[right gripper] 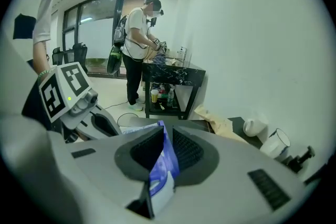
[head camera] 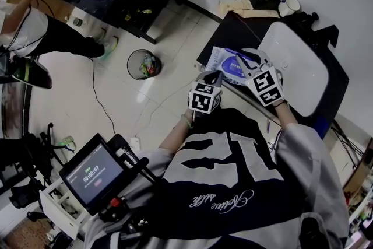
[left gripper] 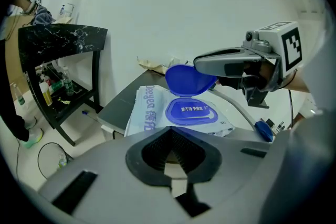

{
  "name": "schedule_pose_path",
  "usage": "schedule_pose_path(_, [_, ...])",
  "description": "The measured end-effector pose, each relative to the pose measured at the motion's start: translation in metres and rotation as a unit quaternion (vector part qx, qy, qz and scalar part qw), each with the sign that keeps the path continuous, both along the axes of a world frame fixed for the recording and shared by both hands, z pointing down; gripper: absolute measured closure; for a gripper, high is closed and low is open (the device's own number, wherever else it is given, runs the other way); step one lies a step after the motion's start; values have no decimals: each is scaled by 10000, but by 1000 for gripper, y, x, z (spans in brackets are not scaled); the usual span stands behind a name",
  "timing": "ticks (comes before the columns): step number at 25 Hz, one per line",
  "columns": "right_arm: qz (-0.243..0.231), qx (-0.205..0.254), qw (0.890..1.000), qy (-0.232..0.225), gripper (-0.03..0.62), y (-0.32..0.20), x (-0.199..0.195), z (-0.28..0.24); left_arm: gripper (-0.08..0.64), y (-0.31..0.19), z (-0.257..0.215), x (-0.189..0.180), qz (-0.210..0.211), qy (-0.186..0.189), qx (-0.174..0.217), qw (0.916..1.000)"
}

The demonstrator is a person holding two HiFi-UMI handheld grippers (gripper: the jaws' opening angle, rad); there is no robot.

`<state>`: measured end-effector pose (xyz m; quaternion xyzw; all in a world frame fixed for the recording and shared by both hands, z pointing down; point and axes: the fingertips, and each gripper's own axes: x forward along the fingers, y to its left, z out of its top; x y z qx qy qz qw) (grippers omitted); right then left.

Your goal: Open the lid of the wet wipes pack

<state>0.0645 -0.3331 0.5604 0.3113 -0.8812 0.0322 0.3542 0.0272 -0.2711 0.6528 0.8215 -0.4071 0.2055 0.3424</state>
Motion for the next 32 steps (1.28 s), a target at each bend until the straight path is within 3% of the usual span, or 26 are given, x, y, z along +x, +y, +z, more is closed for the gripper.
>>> schedule_pose_path(5, [316,143,9993,127,548,-32,14,4,561,-1,1,-1,-8,29,-43,10000])
schedule_pose_path(10, [613,-72,9978,245,565,-60,29,25,561,-1,1,-2,-58,62,-80,9999])
schedule_pose_path(16, [551,-295,9954,727,592,-74,34,63,561,-3,1,-4,-119,97,-134,9998])
schedule_pose_path(20, [563,-481,9940,807,592,-74,35,78,561,-3,2,-5,-132,88,-165,9997])
schedule_pose_path(25, [894,-472,9943,324,592,-76,32,55,561,-5,2,-6,-211,172,-232,9994])
schedule_pose_path(32, [1627,-590,9830,-619,592,-46,36,20,561,-6,7,-6,-119,169,-457,9987])
